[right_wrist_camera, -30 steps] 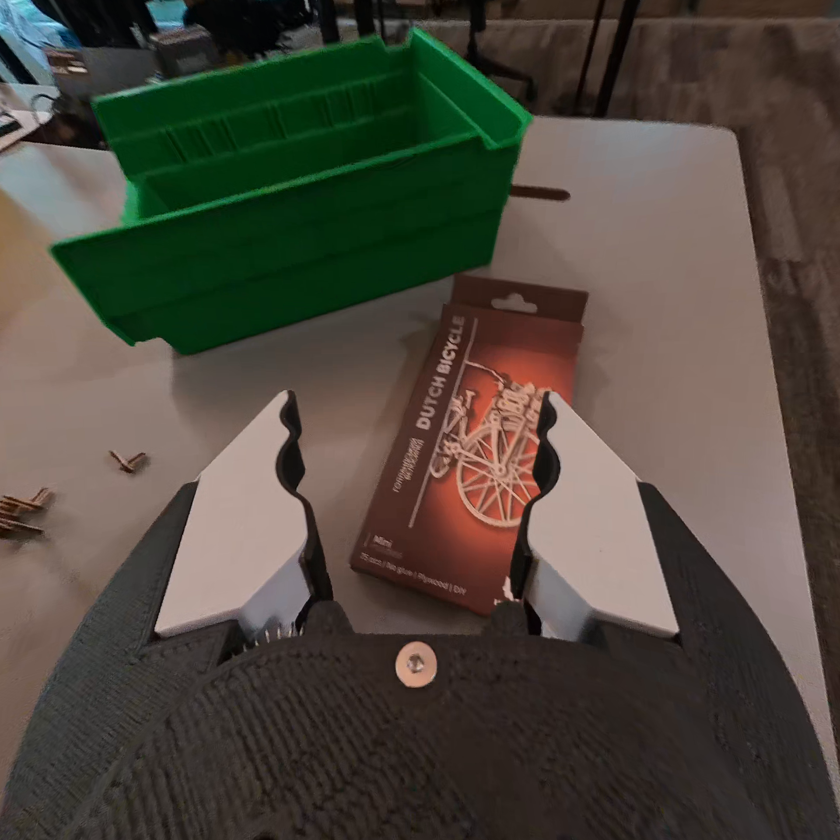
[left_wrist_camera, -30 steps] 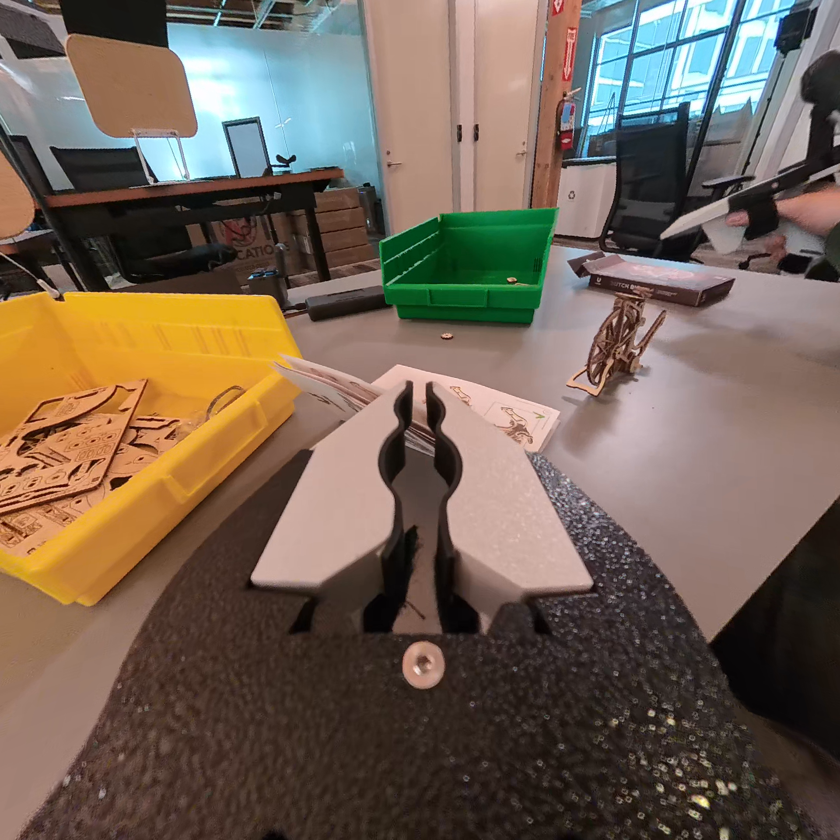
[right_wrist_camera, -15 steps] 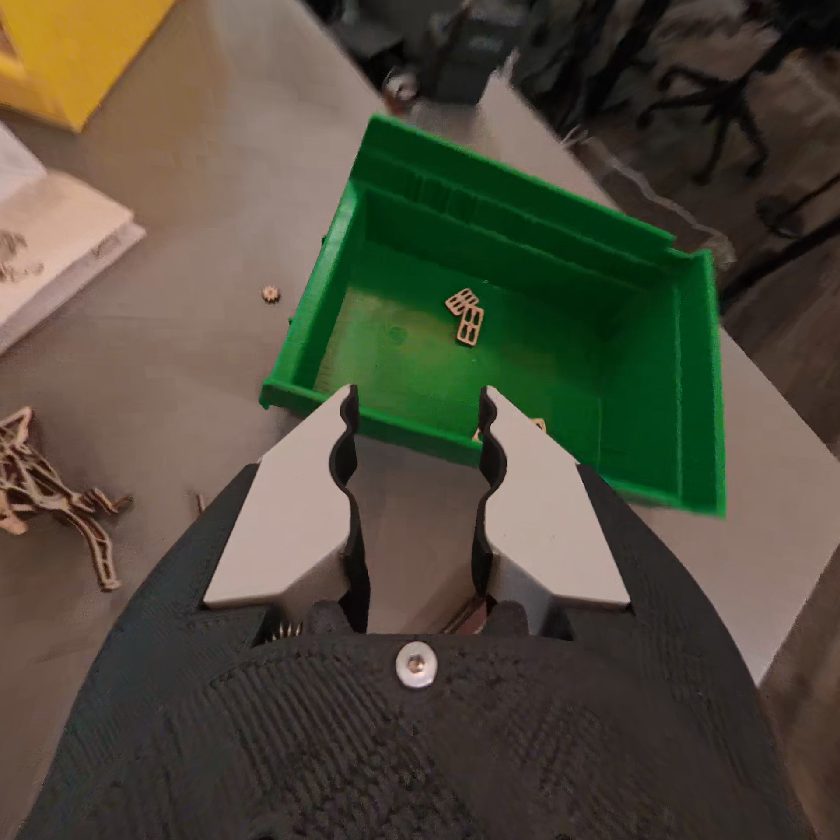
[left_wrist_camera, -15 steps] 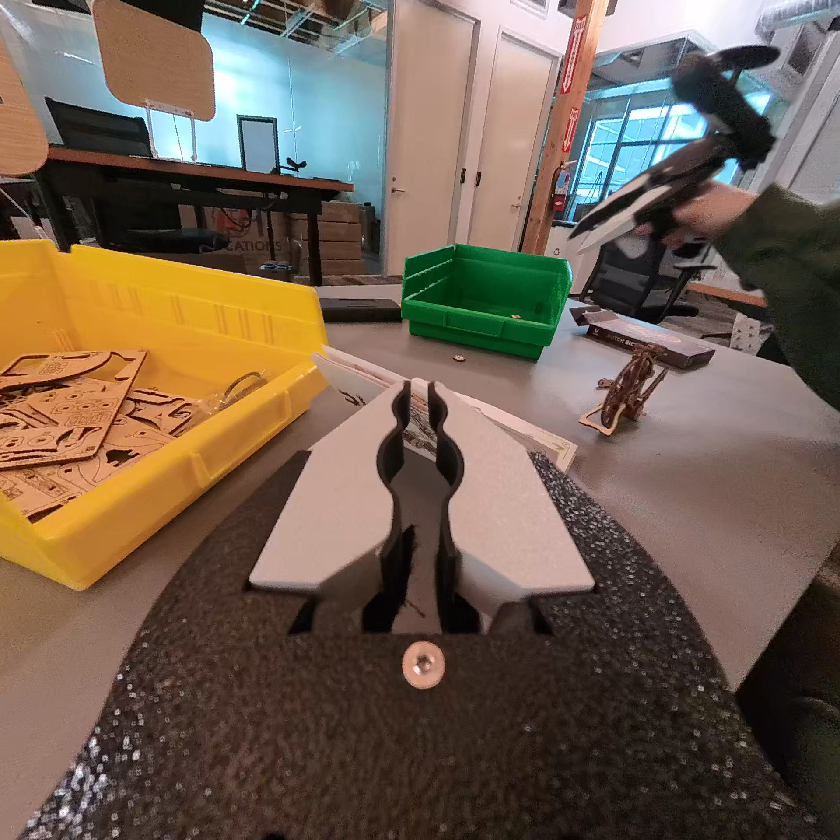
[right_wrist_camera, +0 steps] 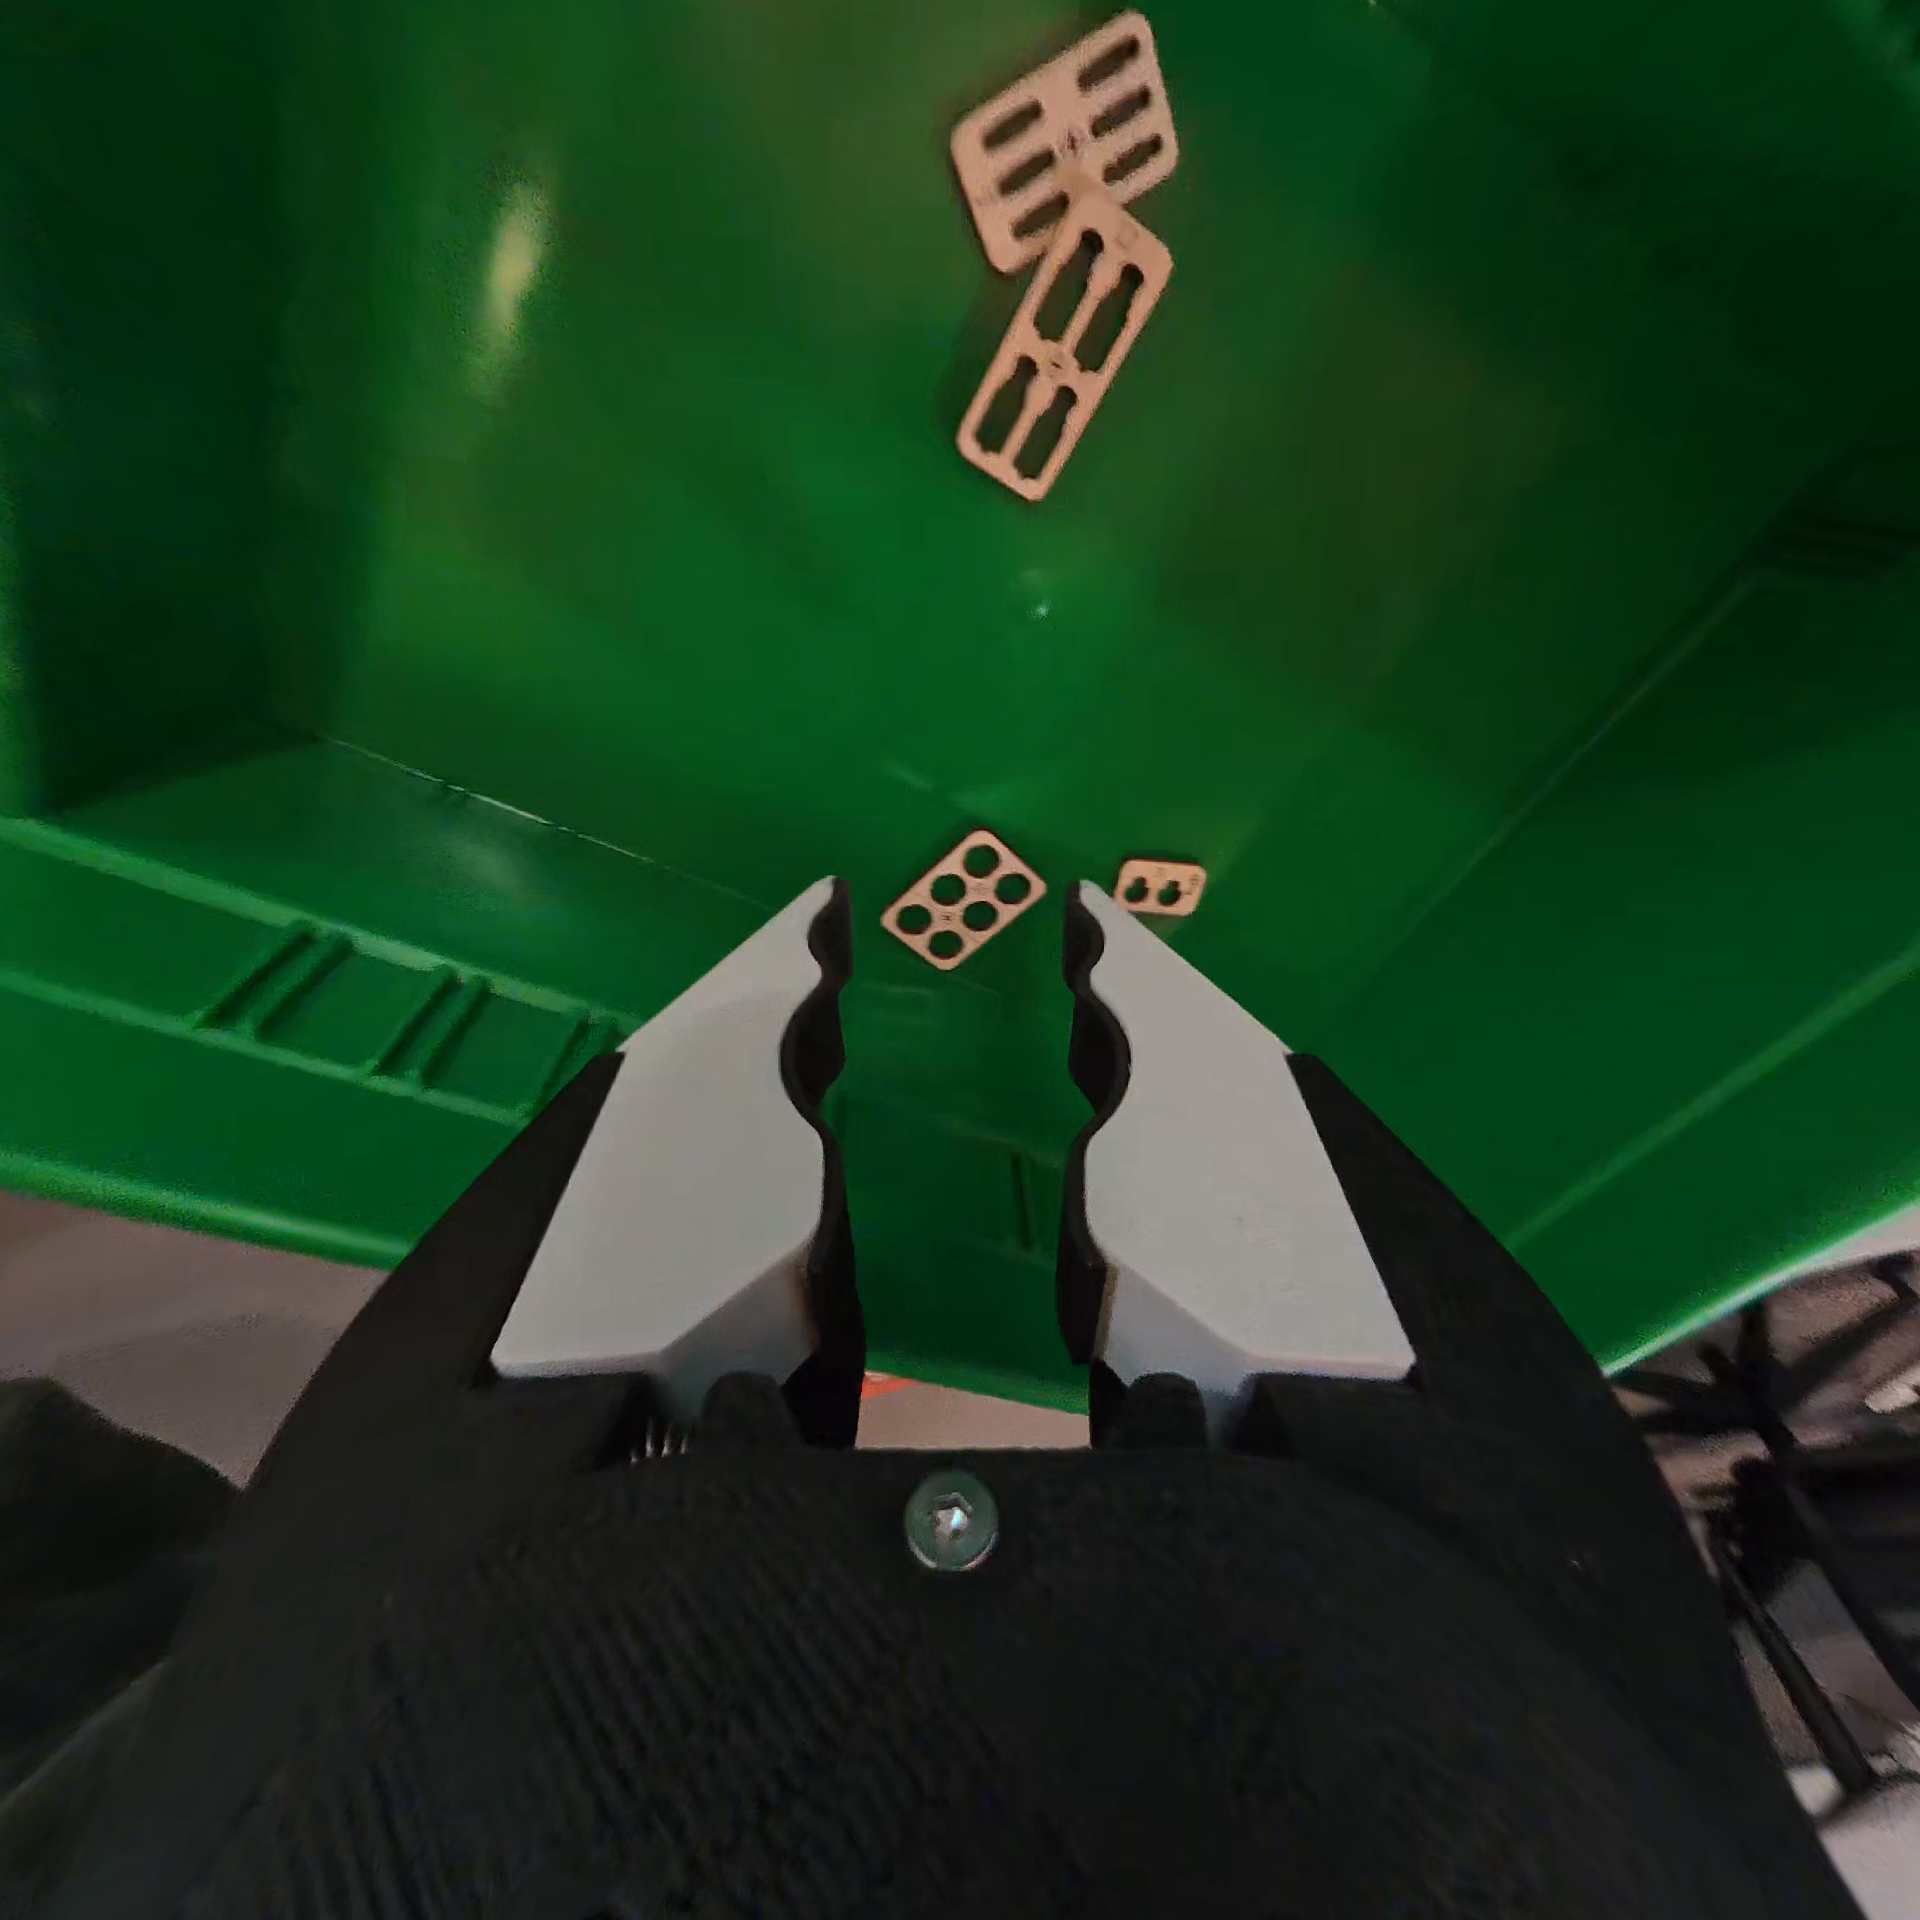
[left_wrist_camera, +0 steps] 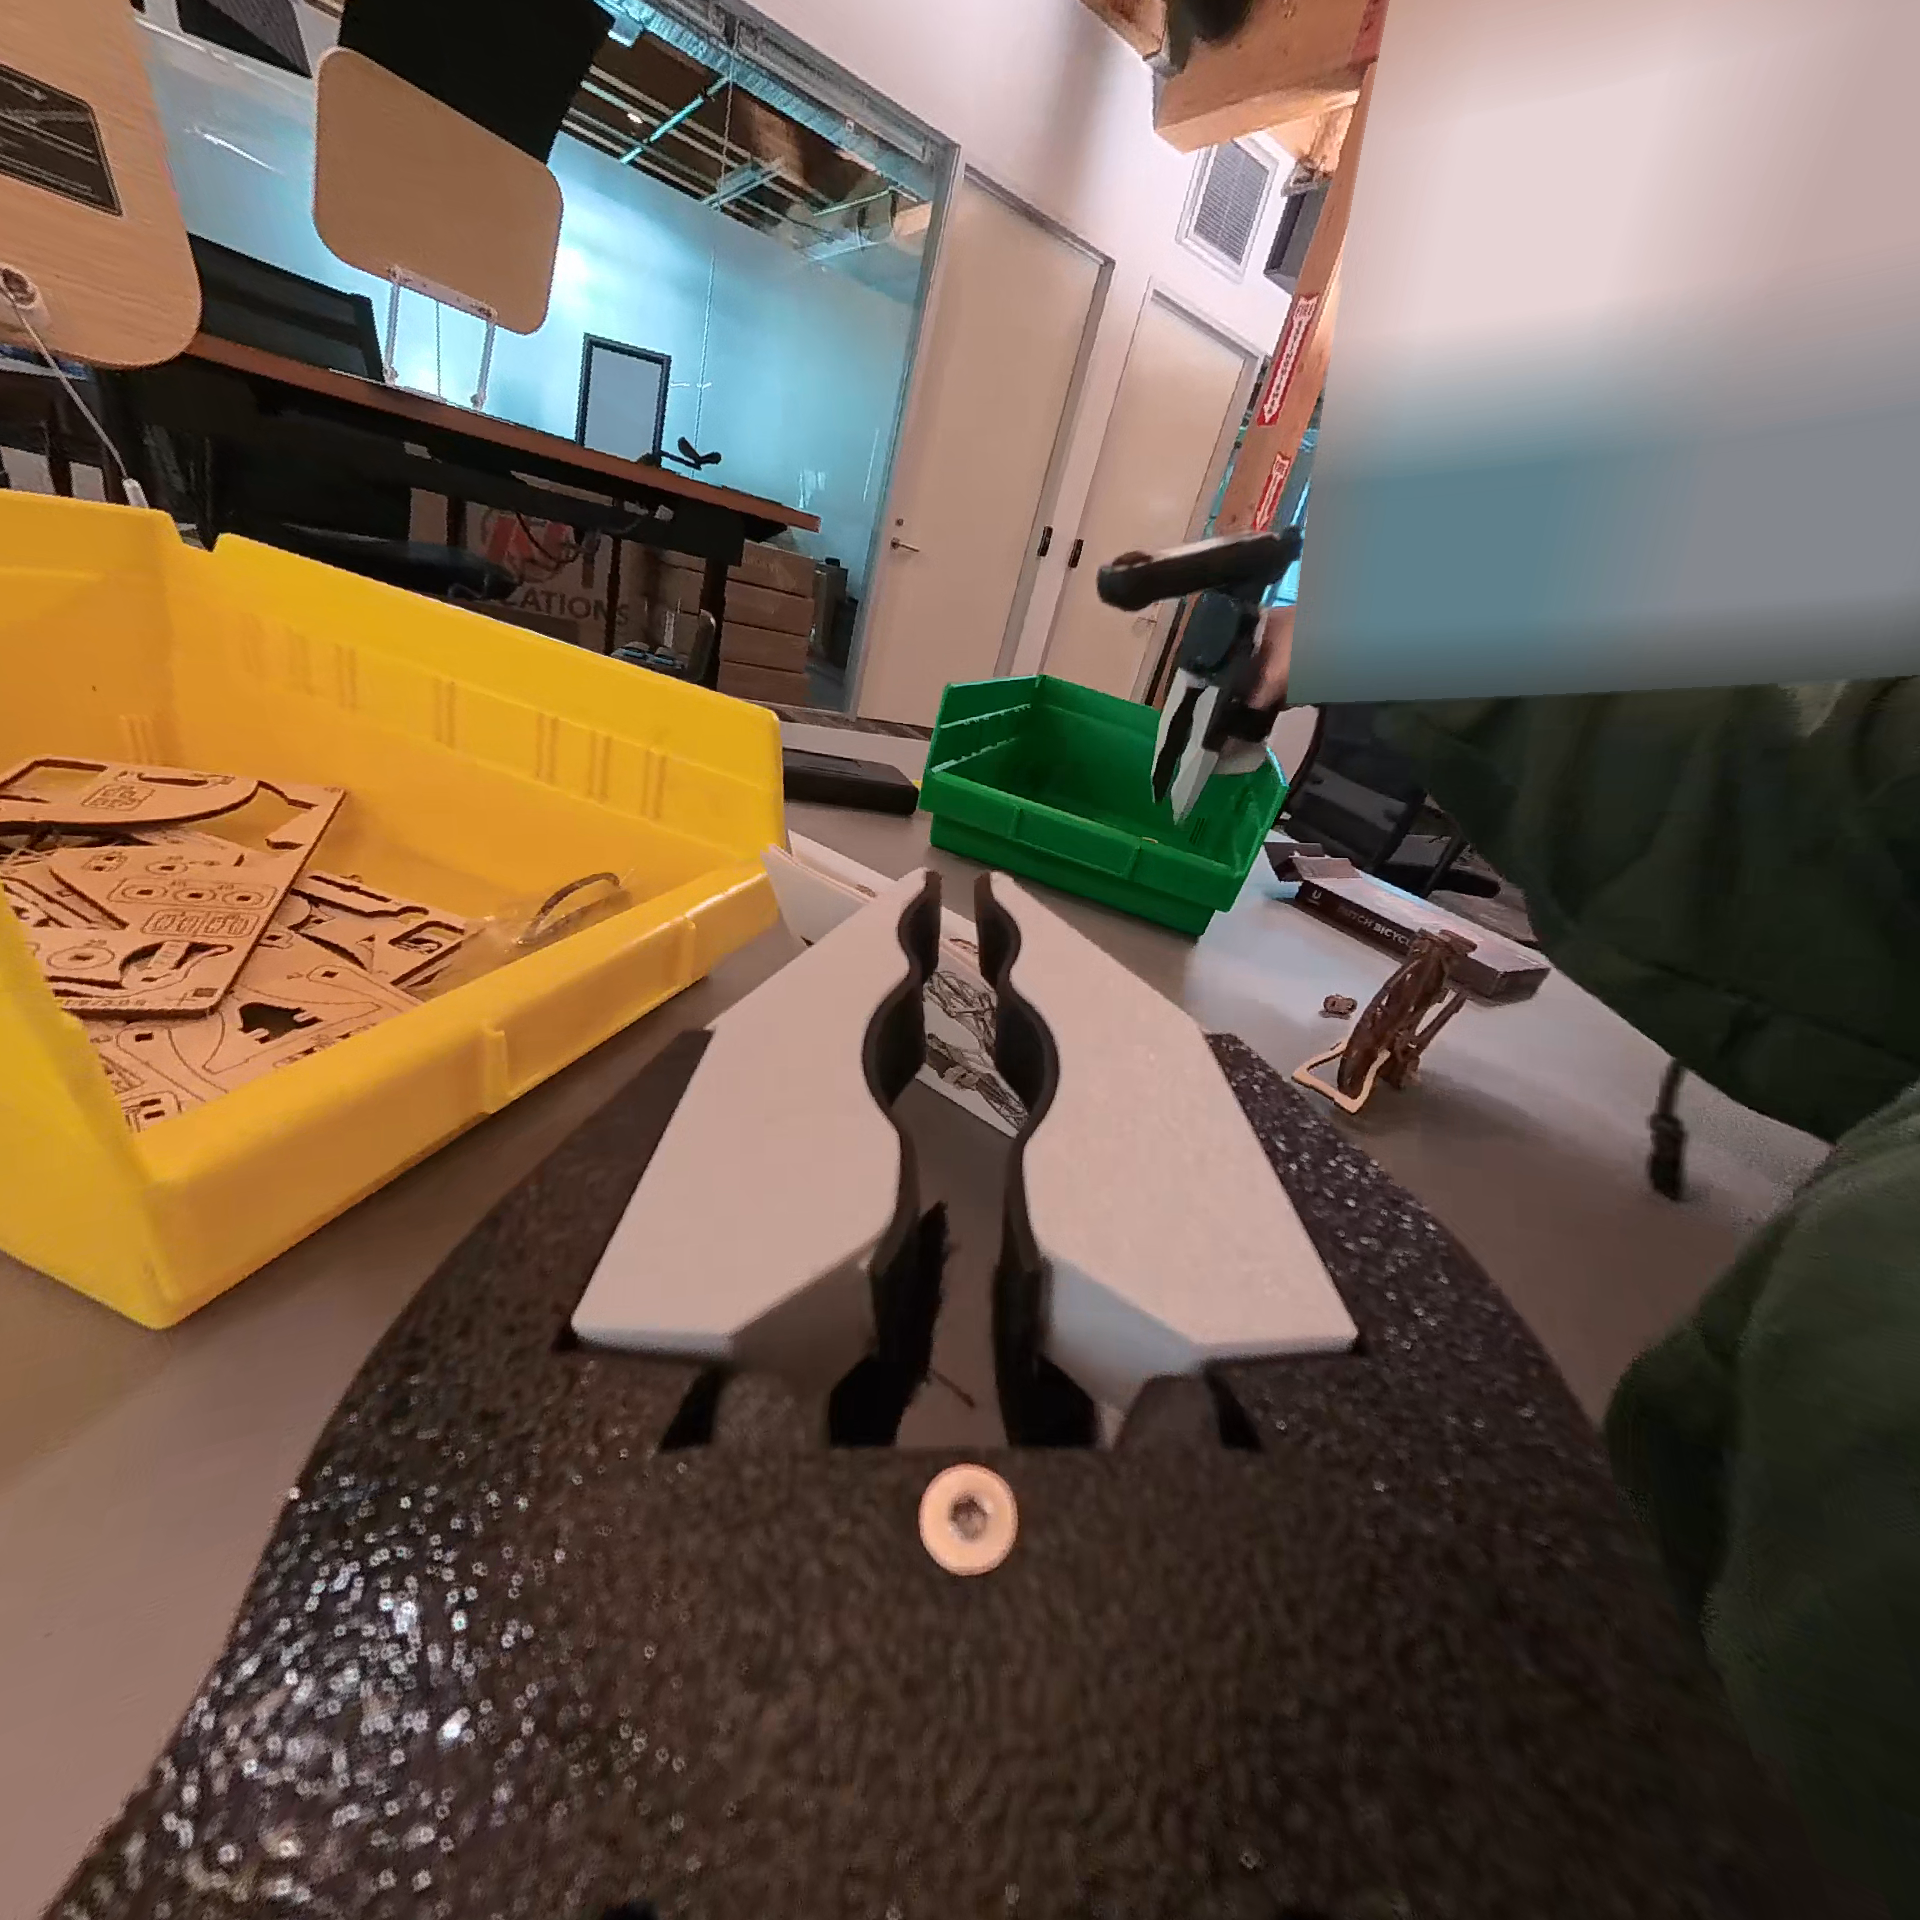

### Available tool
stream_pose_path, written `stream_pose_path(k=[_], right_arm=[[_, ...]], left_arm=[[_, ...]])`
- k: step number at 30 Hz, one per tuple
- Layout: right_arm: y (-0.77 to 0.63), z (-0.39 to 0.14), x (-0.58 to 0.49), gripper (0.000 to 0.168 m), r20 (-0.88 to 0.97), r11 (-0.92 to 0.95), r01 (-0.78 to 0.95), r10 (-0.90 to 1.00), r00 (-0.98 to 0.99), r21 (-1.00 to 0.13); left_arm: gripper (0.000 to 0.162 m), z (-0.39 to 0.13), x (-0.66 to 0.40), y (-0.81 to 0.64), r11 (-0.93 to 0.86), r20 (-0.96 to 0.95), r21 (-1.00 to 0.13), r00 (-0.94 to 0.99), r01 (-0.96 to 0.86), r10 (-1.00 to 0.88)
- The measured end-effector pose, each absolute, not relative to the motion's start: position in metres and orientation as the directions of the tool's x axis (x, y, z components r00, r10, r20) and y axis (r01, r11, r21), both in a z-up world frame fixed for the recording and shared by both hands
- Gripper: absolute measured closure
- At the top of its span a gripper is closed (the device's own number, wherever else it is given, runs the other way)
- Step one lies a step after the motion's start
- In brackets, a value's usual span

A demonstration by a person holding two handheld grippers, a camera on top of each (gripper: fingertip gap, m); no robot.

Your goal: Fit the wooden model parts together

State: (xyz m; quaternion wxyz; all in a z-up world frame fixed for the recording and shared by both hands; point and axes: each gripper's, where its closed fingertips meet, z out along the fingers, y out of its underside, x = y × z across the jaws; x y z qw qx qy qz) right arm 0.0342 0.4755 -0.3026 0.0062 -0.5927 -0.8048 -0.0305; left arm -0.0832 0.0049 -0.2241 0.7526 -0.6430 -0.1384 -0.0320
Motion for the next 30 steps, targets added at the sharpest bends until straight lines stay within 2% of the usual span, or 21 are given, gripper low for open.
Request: stream_pose_path(k=[1, 3, 9, 13, 17, 20, 23, 26, 30], right_arm=[[0.48, -0.304, 0.035, 0.129, 0.065, 0.299, 0.953, 0.951, -0.302, 0.053], [0.483, -0.304, 0.031, 0.13, 0.092, 0.297, 0.955, 0.95, -0.298, 0.029], [0.463, -0.271, -0.001, 0.134, 0.153, 0.323, 0.909, 0.944, -0.291, -0.264], [0.432, -0.246, -0.026, 0.134, 0.223, 0.402, 0.833, 0.914, -0.339, -0.38], [0.374, -0.211, -0.048, 0.134, 0.323, 0.521, 0.698, 0.853, -0.409, -0.491], [0.298, -0.184, -0.061, 0.135, 0.341, 0.613, 0.525, 0.779, -0.526, -0.591], [0.219, -0.175, -0.082, 0.134, 0.369, 0.73, 0.372, 0.636, -0.678, -0.573], [0.149, -0.186, -0.11, 0.134, 0.383, 0.831, 0.255, 0.472, -0.794, -0.495], [0.095, -0.221, -0.156, 0.136, 0.349, 0.9, 0.215, 0.355, -0.867, -0.38]], left_arm=[[0.158, -0.224, -0.083, 0.005, 0.173, 0.253, -0.958, 0.959, 0.23, 0.126], [0.158, -0.224, -0.084, 0.005, 0.178, 0.267, -0.953, 0.957, 0.245, 0.115], [0.158, -0.222, -0.086, 0.003, 0.2, 0.297, -0.941, 0.949, 0.273, 0.102], [0.158, -0.222, -0.086, 0.003, 0.203, 0.293, -0.942, 0.951, 0.269, 0.101], [0.158, -0.221, -0.086, 0.003, 0.21, 0.301, -0.938, 0.949, 0.276, 0.097], [0.157, -0.221, -0.085, 0.004, 0.208, 0.292, -0.941, 0.951, 0.268, 0.099], [0.158, -0.221, -0.079, 0.007, 0.195, 0.248, -0.954, 0.964, 0.226, 0.1], [0.159, -0.22, -0.073, 0.008, 0.182, 0.195, -0.968, 0.976, 0.175, 0.1], [0.159, -0.219, -0.068, 0.009, 0.183, 0.162, -0.973, 0.982, 0.143, 0.094]])
